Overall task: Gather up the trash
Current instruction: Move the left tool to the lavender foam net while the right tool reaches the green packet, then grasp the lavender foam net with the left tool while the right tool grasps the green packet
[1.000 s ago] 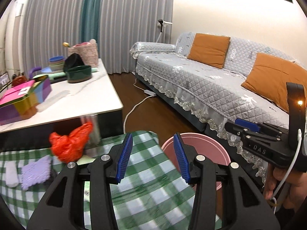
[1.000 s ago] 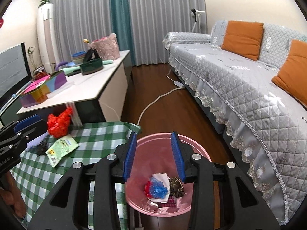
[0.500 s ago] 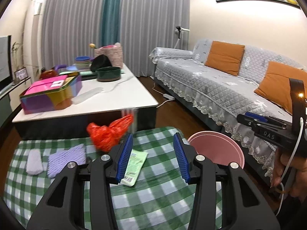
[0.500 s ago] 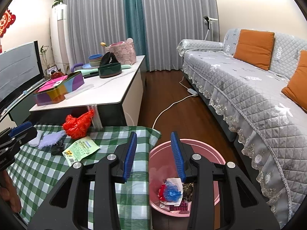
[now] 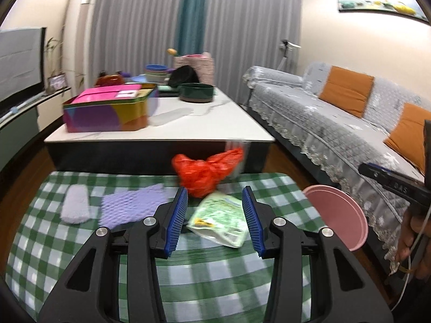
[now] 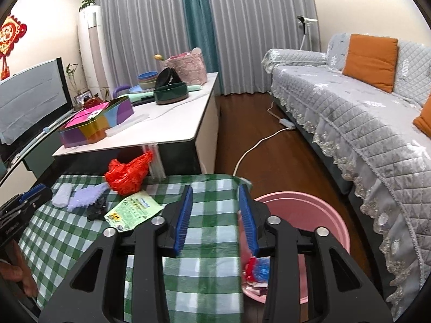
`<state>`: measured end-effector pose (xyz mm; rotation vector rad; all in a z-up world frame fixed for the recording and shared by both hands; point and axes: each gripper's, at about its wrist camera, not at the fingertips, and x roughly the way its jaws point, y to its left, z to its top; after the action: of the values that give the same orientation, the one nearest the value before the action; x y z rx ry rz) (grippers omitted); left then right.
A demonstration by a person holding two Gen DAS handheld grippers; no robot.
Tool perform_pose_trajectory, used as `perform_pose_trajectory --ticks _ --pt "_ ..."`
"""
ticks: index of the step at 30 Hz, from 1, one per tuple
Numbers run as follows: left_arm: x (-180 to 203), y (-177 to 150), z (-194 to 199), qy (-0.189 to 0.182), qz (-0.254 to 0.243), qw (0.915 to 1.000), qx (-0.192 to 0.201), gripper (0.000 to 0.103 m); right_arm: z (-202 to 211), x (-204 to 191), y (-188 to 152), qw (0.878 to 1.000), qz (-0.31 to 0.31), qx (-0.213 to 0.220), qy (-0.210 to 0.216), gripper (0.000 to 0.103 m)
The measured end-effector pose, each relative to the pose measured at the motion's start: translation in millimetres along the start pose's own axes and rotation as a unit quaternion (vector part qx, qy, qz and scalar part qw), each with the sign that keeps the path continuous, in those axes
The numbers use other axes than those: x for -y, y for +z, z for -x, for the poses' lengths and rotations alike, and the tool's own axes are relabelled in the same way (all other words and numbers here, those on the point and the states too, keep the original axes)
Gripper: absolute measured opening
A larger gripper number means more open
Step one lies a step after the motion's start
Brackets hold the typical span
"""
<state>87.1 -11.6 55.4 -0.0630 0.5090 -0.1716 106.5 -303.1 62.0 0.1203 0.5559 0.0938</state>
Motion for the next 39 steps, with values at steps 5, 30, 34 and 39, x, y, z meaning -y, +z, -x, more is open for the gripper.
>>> perform_pose_trajectory --ticks 5,30,34,39 --pt "-33.8 -2.8 1.3 0.032 0.020 0.9993 0.001 0.042 -19.5 -19.7 -2.9 0.999 -0.005 -0.017 0.034 0.028" --pt "-121.2 -35.3 -47.0 0.100 0.066 0.9912 -0.056 0.042 -144.8 -95.6 -58.4 0.971 -0.051 -0.182 0.143 0.035" --pt "-122.6 -43.9 -70.1 0.112 0.063 0.9871 -0.095 0.061 -154.1 -99.0 -62.9 0.968 -0.056 -0.196 0.149 0.038" --pt "-122.2 -48.5 -94.5 0.138 0.044 0.9808 -0.130 0.068 -162.8 -103.0 -64.5 0.965 -0.056 -0.205 0.154 0.038"
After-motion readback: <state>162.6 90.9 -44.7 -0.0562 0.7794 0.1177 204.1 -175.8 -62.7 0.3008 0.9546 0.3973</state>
